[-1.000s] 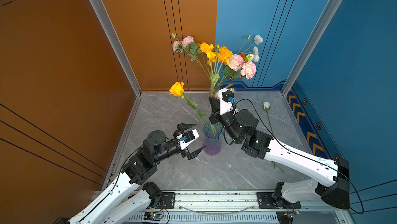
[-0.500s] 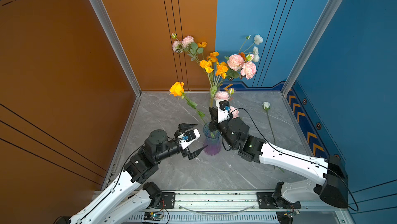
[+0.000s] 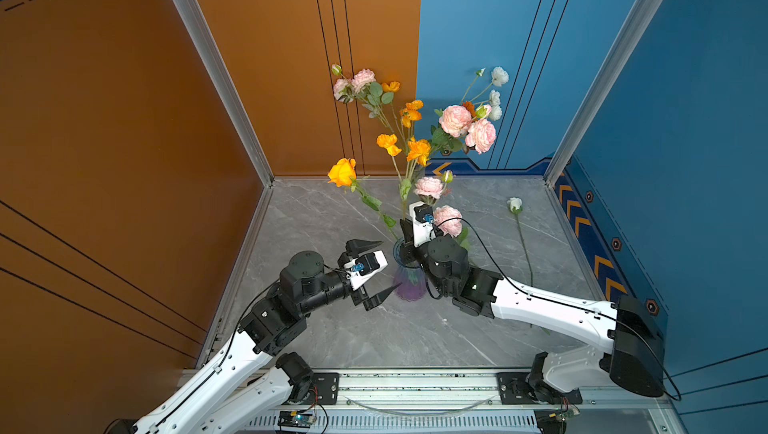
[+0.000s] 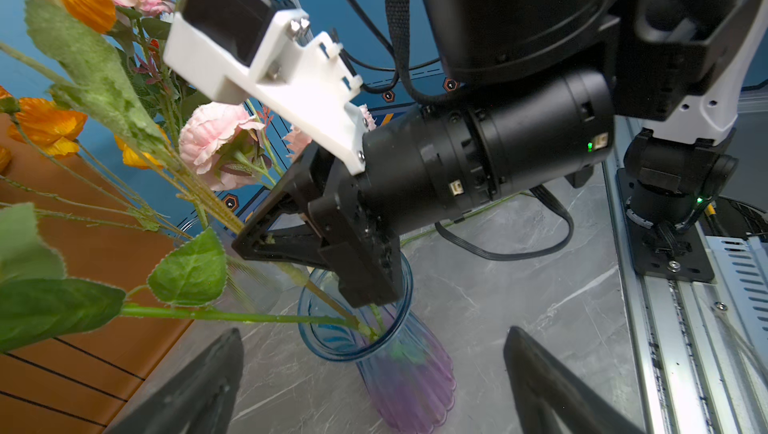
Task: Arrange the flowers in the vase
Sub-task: 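Lower the yellow poppy stems into the vase with the right gripper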
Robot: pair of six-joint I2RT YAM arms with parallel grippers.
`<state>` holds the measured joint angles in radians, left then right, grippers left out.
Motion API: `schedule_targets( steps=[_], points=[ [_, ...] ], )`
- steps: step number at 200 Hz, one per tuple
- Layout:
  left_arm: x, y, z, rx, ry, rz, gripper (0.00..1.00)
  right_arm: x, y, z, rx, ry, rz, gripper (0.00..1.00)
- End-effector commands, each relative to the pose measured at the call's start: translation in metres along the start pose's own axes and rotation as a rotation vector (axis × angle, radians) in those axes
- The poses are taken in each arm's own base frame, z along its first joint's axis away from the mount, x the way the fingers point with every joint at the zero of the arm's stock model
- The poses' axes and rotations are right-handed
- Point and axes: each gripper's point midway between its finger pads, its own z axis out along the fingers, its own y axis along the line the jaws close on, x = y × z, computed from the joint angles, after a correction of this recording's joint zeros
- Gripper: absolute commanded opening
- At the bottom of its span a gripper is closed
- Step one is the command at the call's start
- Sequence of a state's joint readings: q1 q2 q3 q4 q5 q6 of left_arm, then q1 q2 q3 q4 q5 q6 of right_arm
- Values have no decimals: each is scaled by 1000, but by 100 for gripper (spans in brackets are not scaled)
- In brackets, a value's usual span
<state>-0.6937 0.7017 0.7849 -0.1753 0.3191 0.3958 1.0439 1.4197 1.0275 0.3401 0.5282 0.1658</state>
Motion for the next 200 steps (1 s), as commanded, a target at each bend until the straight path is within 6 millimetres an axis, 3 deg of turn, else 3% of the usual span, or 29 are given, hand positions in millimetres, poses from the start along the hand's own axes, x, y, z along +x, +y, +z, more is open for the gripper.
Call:
schedule_targets(
  steps=[1, 86, 200],
  points=[
    [-1, -3, -1, 22, -7, -14, 98, 17, -4, -1, 28, 44, -2, 4],
    [0, -4, 0, 29, -4, -18, 98, 30, -11, -6, 50, 76, -13, 13],
    [-1, -4, -1, 30, -10, -16, 98, 26, -10, -8, 44, 73, -12, 24]
  ],
)
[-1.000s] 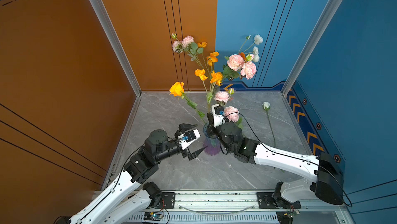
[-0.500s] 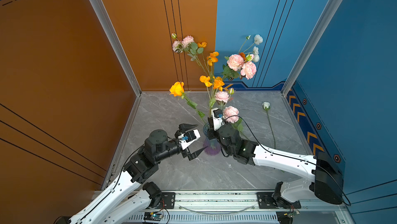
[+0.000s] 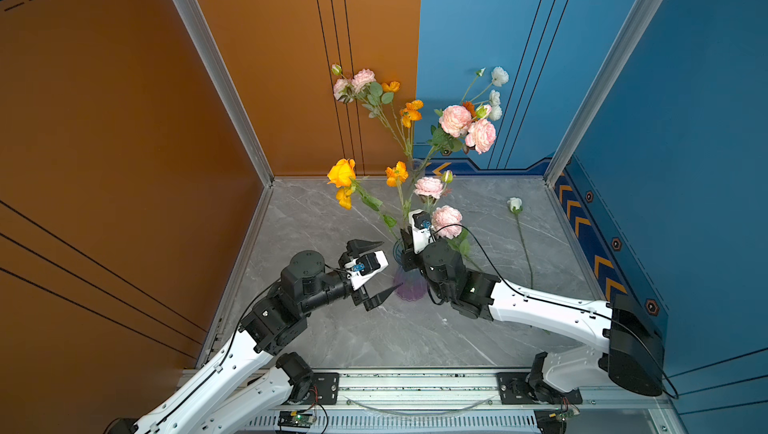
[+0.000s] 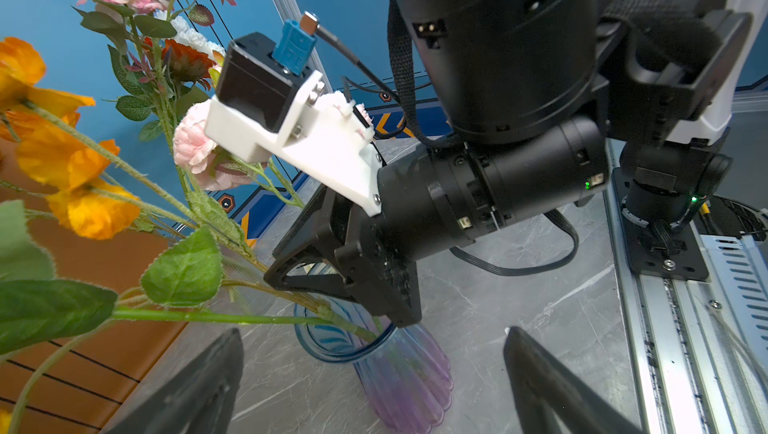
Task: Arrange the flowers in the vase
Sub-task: 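Lower the yellow poppy stems into the vase with the right gripper, then open the right gripper and release the poppies in the vase, then move the open right gripper down onto the white rose stem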
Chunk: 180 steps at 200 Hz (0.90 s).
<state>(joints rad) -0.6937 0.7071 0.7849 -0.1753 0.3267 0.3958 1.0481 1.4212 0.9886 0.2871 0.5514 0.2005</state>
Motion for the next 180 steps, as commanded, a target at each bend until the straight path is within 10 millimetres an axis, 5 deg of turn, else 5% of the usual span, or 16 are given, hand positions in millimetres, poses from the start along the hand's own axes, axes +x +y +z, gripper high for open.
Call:
schedule_targets(
  steps=[1, 49, 140, 159, 180],
  points=[
    [-2, -3, -2, 20, -12, -14, 98, -3, -3, -6, 11, 0, 5, 24],
    [-3, -4, -2, 25, -13, -14, 98, -16, -9, -23, 18, -11, -16, 36],
    [1, -13, 6, 88, -6, -38, 98, -40, -46, -93, -15, -53, 6, 55],
    [1, -16, 8, 113, -5, -49, 98, -36, -65, -103, 44, -25, -22, 57],
    [3, -23, 14, 152, 3, -67, 98, -20, -110, -116, 211, 21, -21, 58]
  ],
)
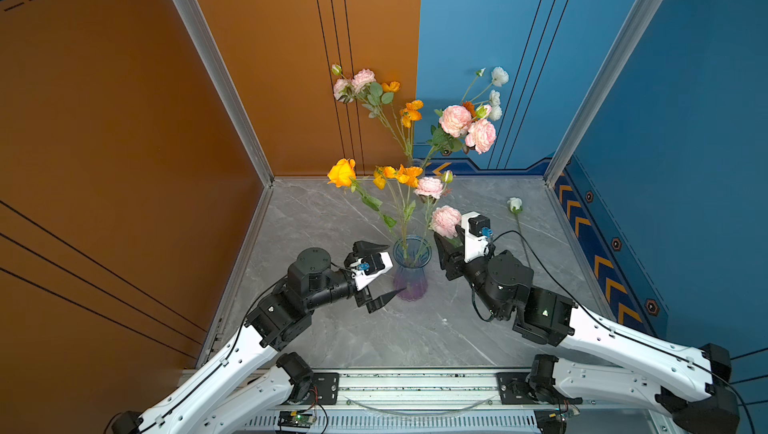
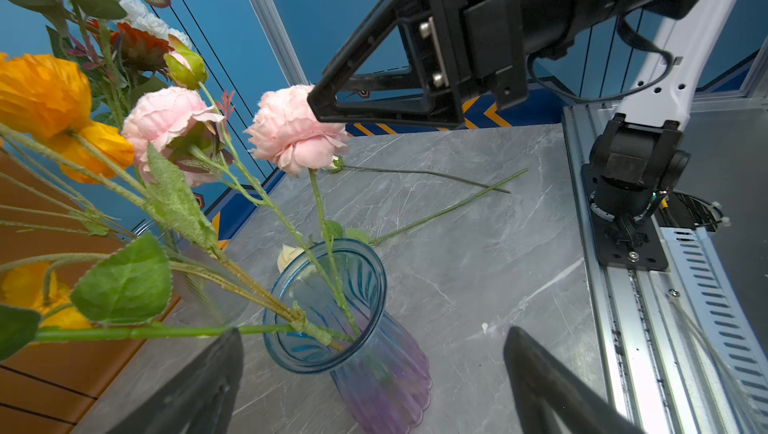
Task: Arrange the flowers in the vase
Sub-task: 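Move the open right gripper down onto the white rose stem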
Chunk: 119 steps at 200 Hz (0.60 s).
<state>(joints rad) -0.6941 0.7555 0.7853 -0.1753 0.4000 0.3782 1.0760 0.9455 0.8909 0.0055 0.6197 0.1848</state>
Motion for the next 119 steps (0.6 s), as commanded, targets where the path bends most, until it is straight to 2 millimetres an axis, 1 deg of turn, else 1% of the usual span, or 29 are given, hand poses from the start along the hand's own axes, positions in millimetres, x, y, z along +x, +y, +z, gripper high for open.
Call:
schedule_targets(
  steps=[1, 13, 24, 39, 43, 52, 65, 76, 80, 82, 86, 95, 108, 119],
  points=[
    [-3, -11, 4, 69, -10, -32, 98, 33, -52, -12, 195, 106, -66, 59],
    [-2, -15, 9, 90, -1, -41, 98, 42, -89, -22, 334, 135, -27, 58],
    [0, -21, 14, 114, 8, -46, 98, 57, -118, -29, 420, 186, 33, 58],
    [3, -29, 21, 144, 26, -51, 98, 86, -151, -33, 488, 300, 137, 58],
    [5, -31, 24, 151, 33, -52, 98, 95, -163, -34, 519, 337, 176, 58],
    [8, -36, 28, 163, 49, -54, 98, 116, -179, -34, 546, 429, 250, 57],
    [14, -39, 35, 159, 77, -61, 98, 148, -187, -27, 514, 580, 352, 56],
    [16, -40, 39, 159, 91, -59, 98, 171, -192, -22, 503, 696, 393, 56],
    [16, -41, 40, 161, 92, -57, 98, 180, -192, -19, 491, 740, 394, 56],
    [21, -43, 40, 170, 116, -65, 98, 183, -192, -18, 484, 760, 395, 56],
    [24, -44, 40, 173, 128, -67, 98, 191, -192, -16, 477, 801, 393, 56],
    [24, -46, 40, 181, 128, -63, 98, 209, -192, -10, 461, 895, 375, 56],
    [24, -46, 39, 179, 127, -57, 98, 230, -189, 3, 411, 1007, 339, 55],
    [24, -46, 38, 176, 128, -51, 98, 243, -183, 14, 355, 1069, 307, 55]
  ],
)
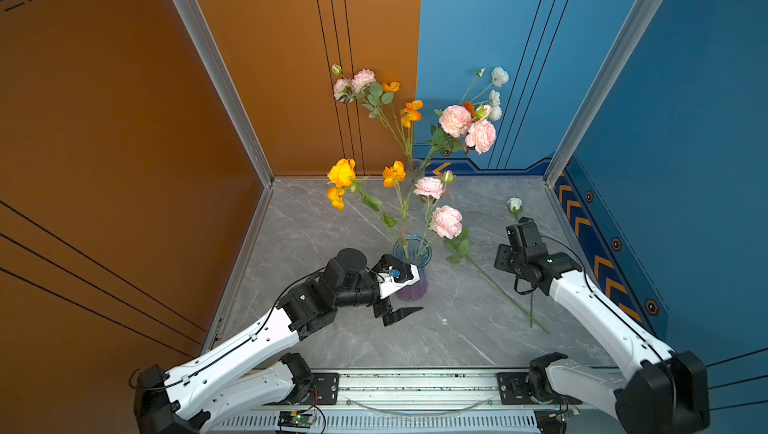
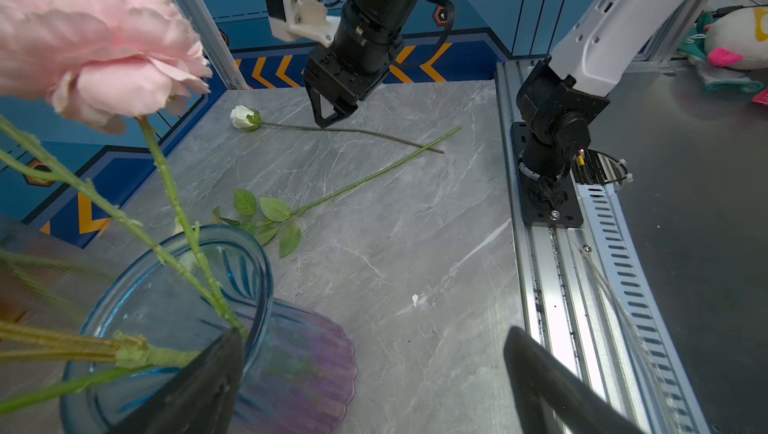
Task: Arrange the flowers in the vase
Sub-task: 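Move the open right gripper down onto the white rose stem, then close the right gripper on the leafy cream rose stem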
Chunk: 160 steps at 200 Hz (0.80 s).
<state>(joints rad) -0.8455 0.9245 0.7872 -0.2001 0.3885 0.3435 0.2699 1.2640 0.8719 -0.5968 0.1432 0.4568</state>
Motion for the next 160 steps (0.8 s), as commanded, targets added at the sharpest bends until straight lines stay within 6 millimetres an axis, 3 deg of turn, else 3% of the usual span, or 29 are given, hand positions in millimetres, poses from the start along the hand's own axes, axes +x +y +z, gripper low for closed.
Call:
schedule_targets(
  steps=[1, 65, 94, 160],
  points=[
    [-9, 1, -6, -17, -8, 12, 98, 28, 30, 20, -122, 219, -134, 55],
    [-8, 0, -6, -12, -1, 21, 98, 7, 47, 71, -61, 207, -272, 53],
    [-7, 1, -7, -17, 4, 24, 98, 14, 54, 81, -38, 246, -353, 50],
    [-7, -1, -7, -9, 3, 26, 98, 20, 41, 99, 65, 288, -380, 46]
  ],
)
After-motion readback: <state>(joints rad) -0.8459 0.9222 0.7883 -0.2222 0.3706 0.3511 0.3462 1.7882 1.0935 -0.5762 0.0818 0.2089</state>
